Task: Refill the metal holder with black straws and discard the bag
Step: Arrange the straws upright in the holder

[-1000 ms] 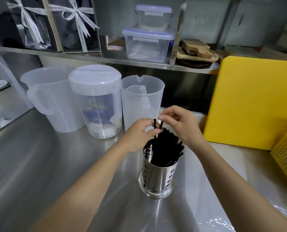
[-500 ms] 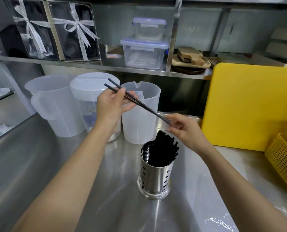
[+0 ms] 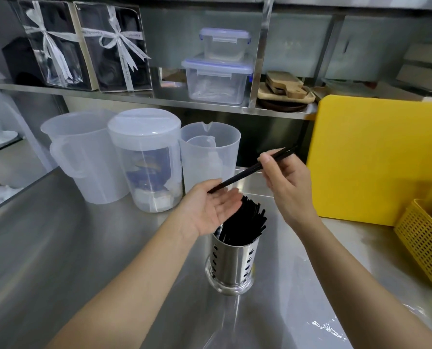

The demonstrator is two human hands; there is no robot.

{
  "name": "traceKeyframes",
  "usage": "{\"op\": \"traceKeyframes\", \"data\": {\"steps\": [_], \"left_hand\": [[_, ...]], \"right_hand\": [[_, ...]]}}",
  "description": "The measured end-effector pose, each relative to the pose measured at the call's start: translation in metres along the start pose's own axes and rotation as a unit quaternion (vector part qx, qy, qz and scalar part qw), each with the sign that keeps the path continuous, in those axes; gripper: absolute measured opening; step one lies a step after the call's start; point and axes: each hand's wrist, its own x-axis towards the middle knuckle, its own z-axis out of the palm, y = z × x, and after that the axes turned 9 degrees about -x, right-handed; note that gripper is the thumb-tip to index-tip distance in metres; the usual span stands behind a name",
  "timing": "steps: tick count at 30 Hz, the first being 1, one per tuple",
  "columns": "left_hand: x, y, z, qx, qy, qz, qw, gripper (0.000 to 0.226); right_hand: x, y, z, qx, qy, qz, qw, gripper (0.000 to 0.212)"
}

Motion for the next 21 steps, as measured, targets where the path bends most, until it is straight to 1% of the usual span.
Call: {"op": "traceKeyframes", "data": {"steps": [2,3,5,7,8,10,11,12,14,15,16,17,19,21], "left_hand": [[0.0,0.001,-0.005,0.116,0.031,-0.011,0.993,0.026],[0.001,0.002,-0.008,0.166,0.059,0.005,0.984,0.025],[0.006,0.004,-0.017,0.238,0.124,0.078,0.96,0.019],[0.014,0.004,-0.026,0.297,0.167,0.171,0.924,0.016],[0.019,0.004,-0.031,0.357,0.181,0.212,0.891,0.018],[0.025,0.002,-0.04,0.516,0.209,0.262,0.788,0.022],[0.028,0.001,-0.043,0.563,0.215,0.276,0.749,0.024],[0.03,0.0,-0.045,0.582,0.208,0.285,0.733,0.025],[0.033,-0.003,-0.047,0.576,0.17,0.299,0.741,0.018],[0.033,-0.004,-0.046,0.563,0.15,0.307,0.753,0.011],[0.034,-0.005,-0.045,0.546,0.133,0.314,0.765,0.006],[0.034,-0.006,-0.044,0.527,0.119,0.322,0.778,0.007],[0.035,-0.005,-0.041,0.495,0.1,0.328,0.798,0.016],[0.038,-0.005,-0.041,0.481,0.089,0.331,0.807,0.02]], "right_hand": [[0.0,-0.001,-0.003,0.001,0.022,-0.002,1.0,0.019],[0.001,-0.001,-0.006,-0.005,0.021,0.004,1.0,0.02],[-0.001,0.001,-0.008,-0.031,-0.017,0.023,0.999,0.019],[-0.005,0.008,-0.006,-0.071,-0.07,0.044,0.994,0.016],[-0.007,0.011,-0.004,-0.087,-0.089,0.055,0.991,0.015],[-0.011,0.017,0.001,-0.102,-0.104,0.073,0.987,0.016],[-0.012,0.019,0.002,-0.104,-0.107,0.08,0.986,0.017],[-0.012,0.019,0.002,-0.106,-0.116,0.084,0.984,0.018],[-0.013,0.018,0.002,-0.113,-0.149,0.078,0.979,0.019],[-0.013,0.017,0.001,-0.114,-0.155,0.067,0.979,0.019],[-0.012,0.015,-0.001,-0.111,-0.141,0.052,0.982,0.018],[-0.01,0.013,-0.005,-0.103,-0.114,0.035,0.987,0.017],[-0.004,0.01,-0.013,-0.095,-0.072,0.01,0.993,0.02],[-0.001,0.008,-0.019,-0.109,-0.076,0.01,0.991,0.023]]}}
